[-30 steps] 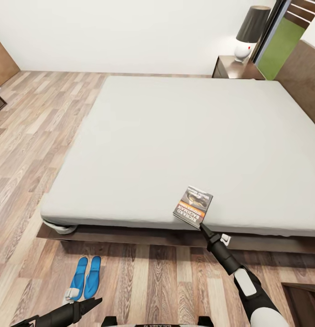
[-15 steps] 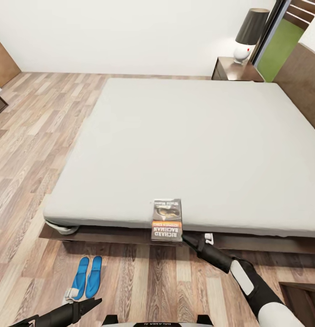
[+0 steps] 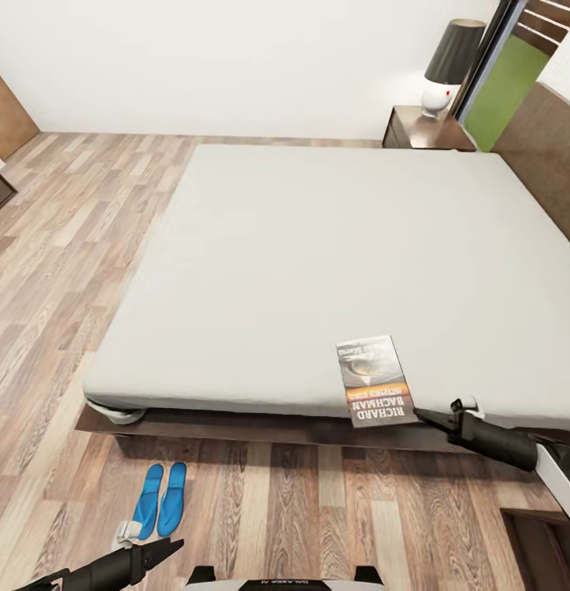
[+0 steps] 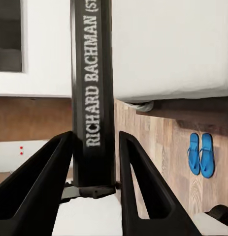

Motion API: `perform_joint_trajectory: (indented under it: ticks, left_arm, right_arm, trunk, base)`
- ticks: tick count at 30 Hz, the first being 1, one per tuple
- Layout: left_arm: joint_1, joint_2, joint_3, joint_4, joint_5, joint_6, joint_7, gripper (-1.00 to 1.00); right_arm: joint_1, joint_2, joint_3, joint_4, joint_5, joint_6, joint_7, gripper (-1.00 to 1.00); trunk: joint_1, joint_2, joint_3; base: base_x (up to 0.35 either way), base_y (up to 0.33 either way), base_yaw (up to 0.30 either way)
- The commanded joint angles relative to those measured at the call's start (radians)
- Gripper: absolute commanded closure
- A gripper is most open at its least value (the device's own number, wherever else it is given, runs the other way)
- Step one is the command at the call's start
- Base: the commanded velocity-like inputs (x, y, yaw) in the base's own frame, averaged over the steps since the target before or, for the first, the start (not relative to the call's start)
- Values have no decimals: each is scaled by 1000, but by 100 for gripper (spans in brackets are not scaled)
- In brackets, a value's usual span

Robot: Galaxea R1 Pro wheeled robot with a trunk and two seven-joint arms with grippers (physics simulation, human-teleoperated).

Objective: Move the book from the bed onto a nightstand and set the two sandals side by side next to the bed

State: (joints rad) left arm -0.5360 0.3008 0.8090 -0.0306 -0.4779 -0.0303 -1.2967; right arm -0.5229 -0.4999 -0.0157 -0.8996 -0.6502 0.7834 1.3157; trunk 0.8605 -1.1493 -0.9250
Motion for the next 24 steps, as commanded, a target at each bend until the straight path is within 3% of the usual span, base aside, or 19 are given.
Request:
perform_joint_trajectory:
  ticks: [1, 6, 9, 13, 19, 24]
  left_arm:
    - [0, 0, 9, 0, -10, -3, -2, -100]
    - [0, -1, 9, 1, -10, -3, -2, -100]
    - [0, -1, 9, 1, -11, -3, -2, -100]
    - [0, -2, 9, 1, -11, -2, -2, -100]
    - [0, 6, 9, 1, -10, -3, -12, -100]
    - [-1, 31, 9, 0, -7, -2, -71, -100]
  right_arm:
    - [0, -2, 0, 0, -1, 8, 1, 100]
    - [0, -4, 2, 28, 95, 6, 3, 100]
    - [0, -2, 3, 96, 162, 0, 3, 100]
    - [0, -1, 6, 190, 206, -18, 3, 100]
    - [0, 5, 14, 341, 240, -242, 15, 100]
    - [1, 6, 97, 435, 278, -316, 93, 100]
  trunk:
    - [-4, 7, 3]
    - [-23, 42, 18]
    - [-35, 63, 28]
    - [-50, 91, 40]
    - [-73, 133, 59]
    - [-92, 168, 75]
  base:
    - [0, 0, 0]
    - [0, 0, 0]
    - [0, 0, 0]
    - [0, 0, 0]
    - [0, 0, 0]
    - [0, 0, 0]
